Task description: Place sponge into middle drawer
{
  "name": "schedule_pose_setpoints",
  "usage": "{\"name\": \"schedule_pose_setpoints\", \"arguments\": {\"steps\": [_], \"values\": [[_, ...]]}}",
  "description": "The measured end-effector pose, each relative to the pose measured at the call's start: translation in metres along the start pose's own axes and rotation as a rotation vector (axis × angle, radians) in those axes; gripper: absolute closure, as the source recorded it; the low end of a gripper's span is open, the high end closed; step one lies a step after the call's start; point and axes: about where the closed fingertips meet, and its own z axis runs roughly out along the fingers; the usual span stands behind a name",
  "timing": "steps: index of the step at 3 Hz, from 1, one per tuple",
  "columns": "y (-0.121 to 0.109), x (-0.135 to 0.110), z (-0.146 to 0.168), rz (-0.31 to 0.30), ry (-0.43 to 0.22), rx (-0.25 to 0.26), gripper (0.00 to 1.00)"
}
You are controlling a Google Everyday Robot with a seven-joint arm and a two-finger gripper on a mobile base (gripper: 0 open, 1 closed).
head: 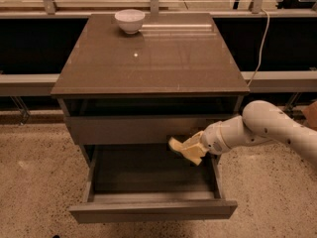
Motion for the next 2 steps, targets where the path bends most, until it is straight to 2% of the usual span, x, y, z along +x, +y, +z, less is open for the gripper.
{"name": "schedule_pose_setpoints", "arguments": {"steps": [1, 2], "values": [[-0.001, 0.002, 0.004, 0.009, -0.006, -0.007, 1.00], [-0.009, 0.007, 0.022, 0.008, -0.043, -0.041, 1.00]]}}
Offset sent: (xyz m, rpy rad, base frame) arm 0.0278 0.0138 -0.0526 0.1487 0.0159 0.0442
